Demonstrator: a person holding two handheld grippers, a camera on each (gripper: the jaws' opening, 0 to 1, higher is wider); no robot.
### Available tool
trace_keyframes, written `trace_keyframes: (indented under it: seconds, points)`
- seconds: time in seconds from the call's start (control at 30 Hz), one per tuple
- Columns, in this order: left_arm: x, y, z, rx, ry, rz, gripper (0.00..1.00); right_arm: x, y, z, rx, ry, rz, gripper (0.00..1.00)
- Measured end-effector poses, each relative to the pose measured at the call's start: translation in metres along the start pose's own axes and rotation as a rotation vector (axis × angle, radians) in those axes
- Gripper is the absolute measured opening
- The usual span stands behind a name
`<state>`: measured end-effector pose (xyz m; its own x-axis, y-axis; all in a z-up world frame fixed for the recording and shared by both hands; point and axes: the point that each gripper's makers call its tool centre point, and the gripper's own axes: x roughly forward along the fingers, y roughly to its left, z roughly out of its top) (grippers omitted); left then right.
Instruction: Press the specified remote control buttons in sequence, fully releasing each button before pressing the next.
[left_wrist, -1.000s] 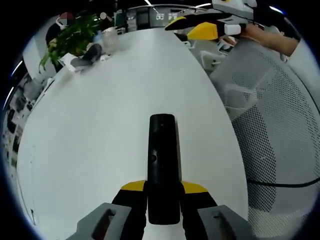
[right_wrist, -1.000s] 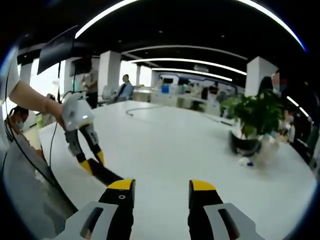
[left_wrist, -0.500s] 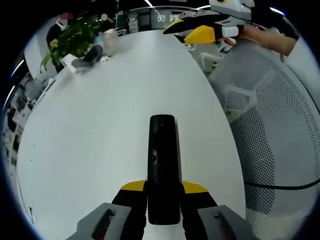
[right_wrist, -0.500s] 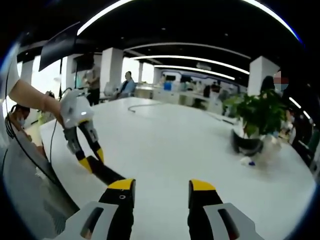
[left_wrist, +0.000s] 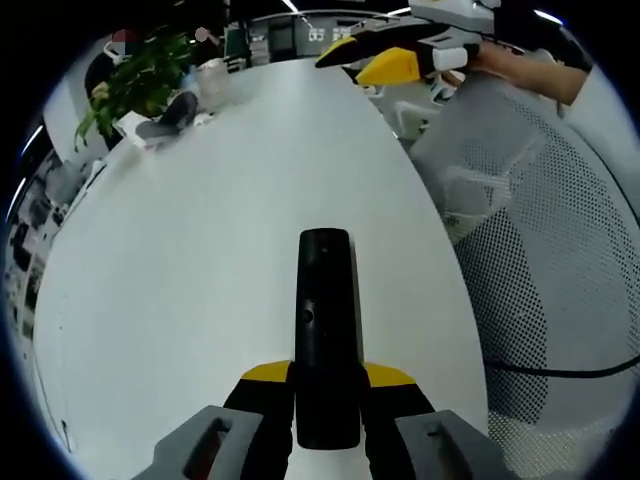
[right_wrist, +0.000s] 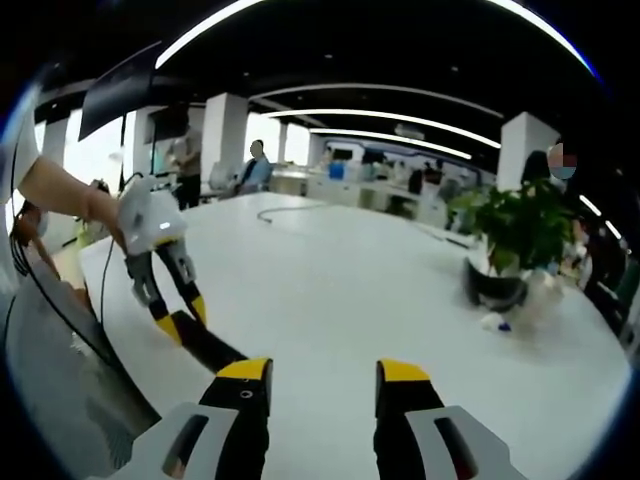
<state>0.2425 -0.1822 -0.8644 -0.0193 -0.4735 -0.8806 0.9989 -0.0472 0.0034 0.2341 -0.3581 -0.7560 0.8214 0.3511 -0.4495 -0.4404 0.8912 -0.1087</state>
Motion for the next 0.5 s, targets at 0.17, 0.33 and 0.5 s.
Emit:
trace_keyframes:
  seconds: [0.17, 0.33, 0.5]
  points:
    - [0.0000, -0.0014, -0.0001, 0.011, 0.005, -0.005, 0.25, 0.0004, 0.0009, -0.0003, -0.002, 0.002, 0.004, 0.38]
    - [0.0002, -0.0027, 0.0000, 0.020, 0.015, -0.008, 0.25, 0.0008, 0.0014, -0.0006, -0.004, 0.004, 0.006, 0.38]
    - [0.0003, -0.0041, 0.0003, 0.023, 0.018, -0.010, 0.25, 0.0010, 0.0019, -0.0013, -0.006, 0.008, 0.009, 0.38]
